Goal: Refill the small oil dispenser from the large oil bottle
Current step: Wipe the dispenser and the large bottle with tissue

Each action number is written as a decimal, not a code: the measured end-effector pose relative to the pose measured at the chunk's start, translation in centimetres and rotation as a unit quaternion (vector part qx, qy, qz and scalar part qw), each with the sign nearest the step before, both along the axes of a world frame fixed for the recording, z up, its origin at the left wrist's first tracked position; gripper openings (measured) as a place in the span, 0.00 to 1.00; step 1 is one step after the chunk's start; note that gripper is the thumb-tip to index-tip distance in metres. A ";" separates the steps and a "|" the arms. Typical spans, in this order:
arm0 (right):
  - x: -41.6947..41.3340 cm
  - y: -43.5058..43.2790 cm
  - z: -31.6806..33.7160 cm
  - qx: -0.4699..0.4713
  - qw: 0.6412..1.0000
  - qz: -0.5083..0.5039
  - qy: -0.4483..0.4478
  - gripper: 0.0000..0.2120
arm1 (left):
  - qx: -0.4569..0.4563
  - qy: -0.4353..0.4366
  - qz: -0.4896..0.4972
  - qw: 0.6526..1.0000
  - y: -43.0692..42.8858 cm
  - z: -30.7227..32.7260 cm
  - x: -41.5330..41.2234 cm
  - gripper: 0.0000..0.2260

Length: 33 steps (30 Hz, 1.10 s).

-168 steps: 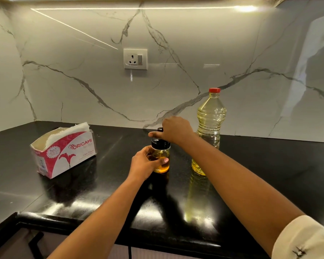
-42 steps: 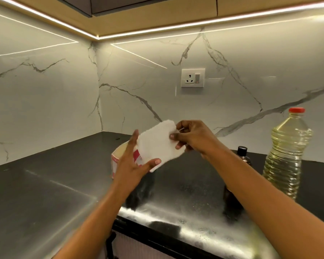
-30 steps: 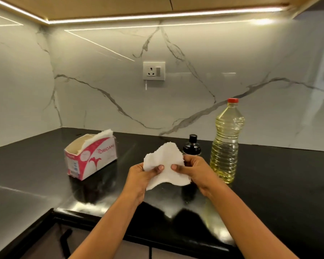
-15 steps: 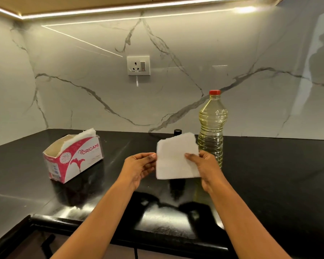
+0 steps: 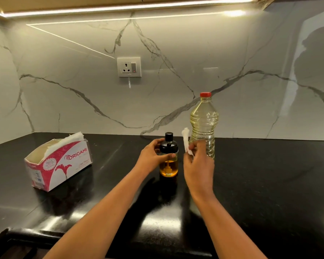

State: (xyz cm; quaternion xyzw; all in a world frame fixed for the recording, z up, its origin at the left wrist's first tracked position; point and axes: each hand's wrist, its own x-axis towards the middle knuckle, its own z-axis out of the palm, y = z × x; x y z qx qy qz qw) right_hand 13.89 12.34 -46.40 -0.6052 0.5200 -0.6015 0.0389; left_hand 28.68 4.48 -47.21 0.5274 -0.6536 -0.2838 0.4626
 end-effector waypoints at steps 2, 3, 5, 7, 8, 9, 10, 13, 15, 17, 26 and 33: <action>0.4 -0.6 -0.3 0.021 0.999 0.023 0.016 0.11 | -0.004 -0.017 -0.006 1.000 -0.1 0.1 0.0 0.33; 0.5 -1.0 -0.5 0.039 0.998 0.036 0.029 0.13 | -0.011 -0.021 -0.006 1.000 -0.1 0.1 0.1 0.31; 0.8 -1.7 -0.9 0.081 0.992 0.068 0.062 0.17 | -0.032 -0.028 -0.003 0.999 0.2 0.0 0.5 0.29; 1.2 -2.1 -0.8 0.120 0.985 0.104 0.069 0.19 | -0.044 -0.041 -0.002 0.998 0.6 -0.1 1.1 0.28; 1.4 -2.1 -0.6 0.134 0.982 0.120 0.062 0.20 | -0.045 -0.045 -0.001 0.998 0.7 -0.1 1.3 0.28; 1.5 -2.1 -0.4 0.143 0.979 0.133 0.057 0.20 | -0.046 -0.047 -0.002 0.998 0.9 -0.1 1.5 0.28; 1.7 -2.1 -0.2 0.148 0.977 0.142 0.058 0.20 | -0.046 -0.048 -0.003 0.998 1.0 -0.2 1.8 0.28; 1.7 -2.3 0.5 0.160 0.972 0.158 0.064 0.20 | -0.050 -0.046 -0.007 0.998 1.2 -0.5 2.6 0.28; 1.7 -3.0 1.1 0.181 0.966 0.176 0.053 0.20 | -0.047 -0.034 -0.011 0.998 1.3 -0.7 3.1 0.28; 1.7 -3.4 1.5 0.199 0.960 0.189 0.045 0.20 | -0.044 -0.019 -0.019 0.999 1.5 -0.7 3.5 0.29; 2.4 -1.9 0.9 0.223 0.948 0.227 -0.014 0.19 | -0.037 0.011 -0.041 0.998 2.0 -0.8 3.6 0.31; 2.4 -2.0 1.1 0.259 0.917 0.281 -0.115 0.21 | -0.037 0.017 -0.044 0.998 2.0 -1.1 3.9 0.34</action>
